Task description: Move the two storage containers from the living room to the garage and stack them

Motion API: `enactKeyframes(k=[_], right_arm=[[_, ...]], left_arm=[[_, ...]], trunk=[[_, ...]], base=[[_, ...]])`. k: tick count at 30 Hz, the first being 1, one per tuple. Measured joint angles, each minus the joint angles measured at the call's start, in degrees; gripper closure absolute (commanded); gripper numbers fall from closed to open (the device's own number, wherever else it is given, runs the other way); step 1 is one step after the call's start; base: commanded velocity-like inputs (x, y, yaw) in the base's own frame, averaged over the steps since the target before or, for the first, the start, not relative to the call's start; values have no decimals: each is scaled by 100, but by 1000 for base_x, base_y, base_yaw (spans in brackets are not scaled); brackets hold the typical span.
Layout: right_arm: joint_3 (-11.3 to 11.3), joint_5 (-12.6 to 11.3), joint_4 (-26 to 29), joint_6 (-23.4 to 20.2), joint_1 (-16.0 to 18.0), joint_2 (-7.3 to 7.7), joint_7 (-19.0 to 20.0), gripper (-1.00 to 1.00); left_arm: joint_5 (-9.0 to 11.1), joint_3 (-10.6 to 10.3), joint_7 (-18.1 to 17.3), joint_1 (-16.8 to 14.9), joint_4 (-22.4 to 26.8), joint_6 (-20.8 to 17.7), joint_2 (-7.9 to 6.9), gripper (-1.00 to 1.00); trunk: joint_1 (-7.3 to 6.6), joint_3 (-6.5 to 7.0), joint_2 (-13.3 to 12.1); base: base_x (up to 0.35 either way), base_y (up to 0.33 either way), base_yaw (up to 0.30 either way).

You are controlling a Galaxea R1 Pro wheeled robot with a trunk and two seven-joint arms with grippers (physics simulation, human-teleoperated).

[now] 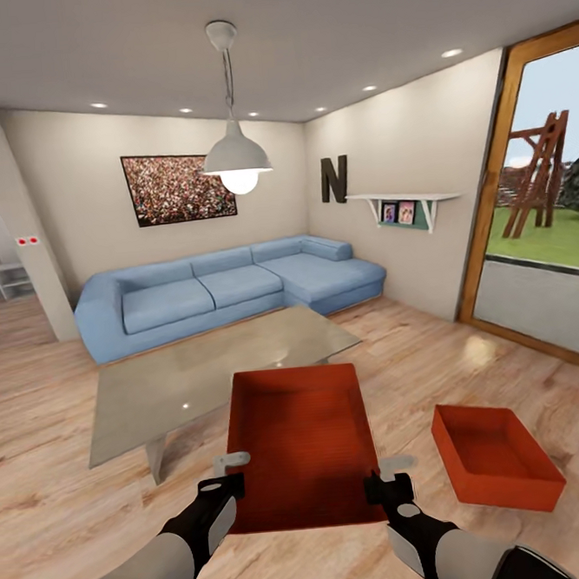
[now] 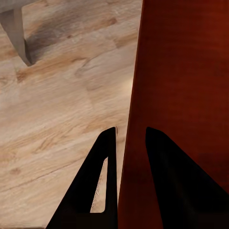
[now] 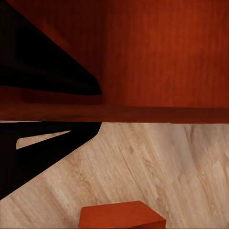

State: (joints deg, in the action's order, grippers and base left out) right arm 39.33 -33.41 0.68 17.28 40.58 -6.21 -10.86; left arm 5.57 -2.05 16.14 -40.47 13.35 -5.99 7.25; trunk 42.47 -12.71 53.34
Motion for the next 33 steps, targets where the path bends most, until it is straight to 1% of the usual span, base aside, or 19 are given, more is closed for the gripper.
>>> enactKeyframes(k=[33], right_arm=[[7, -4, -1, 1, 0, 0, -1, 100]], left_arm=[[20, -15, 1, 0, -8, 9, -1, 100]], trunk=[[0, 70, 0]], base=[[0, 0, 300]])
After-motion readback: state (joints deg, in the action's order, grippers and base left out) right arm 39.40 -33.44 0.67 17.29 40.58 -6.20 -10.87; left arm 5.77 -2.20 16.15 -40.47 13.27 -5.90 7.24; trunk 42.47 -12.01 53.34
